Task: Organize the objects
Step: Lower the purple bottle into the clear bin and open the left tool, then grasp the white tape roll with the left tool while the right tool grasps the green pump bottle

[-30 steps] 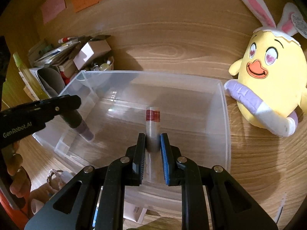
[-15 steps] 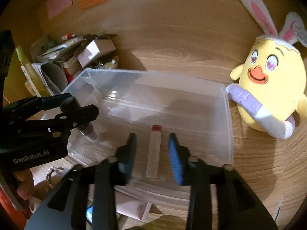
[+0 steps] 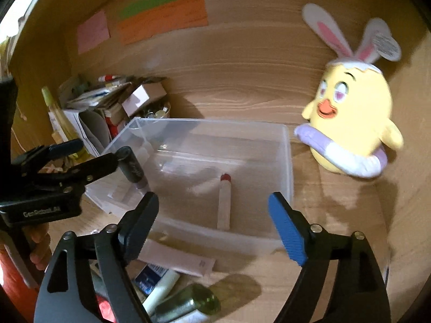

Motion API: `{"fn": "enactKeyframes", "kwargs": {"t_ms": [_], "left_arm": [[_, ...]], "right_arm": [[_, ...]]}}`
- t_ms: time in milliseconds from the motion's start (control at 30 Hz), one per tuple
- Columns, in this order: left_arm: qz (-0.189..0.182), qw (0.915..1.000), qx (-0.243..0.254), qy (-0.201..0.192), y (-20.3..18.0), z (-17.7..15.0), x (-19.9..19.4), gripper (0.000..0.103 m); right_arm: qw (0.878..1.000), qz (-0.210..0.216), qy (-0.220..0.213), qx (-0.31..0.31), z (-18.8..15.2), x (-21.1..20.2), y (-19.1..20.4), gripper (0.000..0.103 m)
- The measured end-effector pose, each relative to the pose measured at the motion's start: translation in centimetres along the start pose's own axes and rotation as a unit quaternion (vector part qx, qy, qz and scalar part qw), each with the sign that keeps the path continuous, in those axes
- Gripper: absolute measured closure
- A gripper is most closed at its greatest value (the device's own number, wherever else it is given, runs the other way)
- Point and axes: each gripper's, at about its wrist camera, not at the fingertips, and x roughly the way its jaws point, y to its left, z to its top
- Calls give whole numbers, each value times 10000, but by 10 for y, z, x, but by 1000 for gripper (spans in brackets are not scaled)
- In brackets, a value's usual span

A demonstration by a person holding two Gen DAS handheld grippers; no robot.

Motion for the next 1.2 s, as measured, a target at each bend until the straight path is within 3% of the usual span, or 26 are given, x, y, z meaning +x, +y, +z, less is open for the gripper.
{"fn": "enactKeyframes", "kwargs": {"t_ms": [233, 467, 600, 933, 1200], "left_arm": [[-143, 9998, -6, -121, 8, -24, -25, 4], [-283, 9993, -170, 148, 19, -54, -37, 4], [-165, 9990, -261, 338, 29, -73, -45, 4], [-61, 9989, -302, 366, 37, -110, -62, 4], [-130, 9984, -230, 491, 30, -130, -66, 4]], "right_arm": [[9999, -95, 96, 73, -20, -17, -7, 20], [9998, -154, -37, -153, -42, -35, 6, 20], [9995, -234, -91, -200, -54, -41, 14, 20], [9985, -183, 512, 112, -82, -13, 8, 20], [9970, 12, 671, 378, -91, 0, 6, 20]]}}
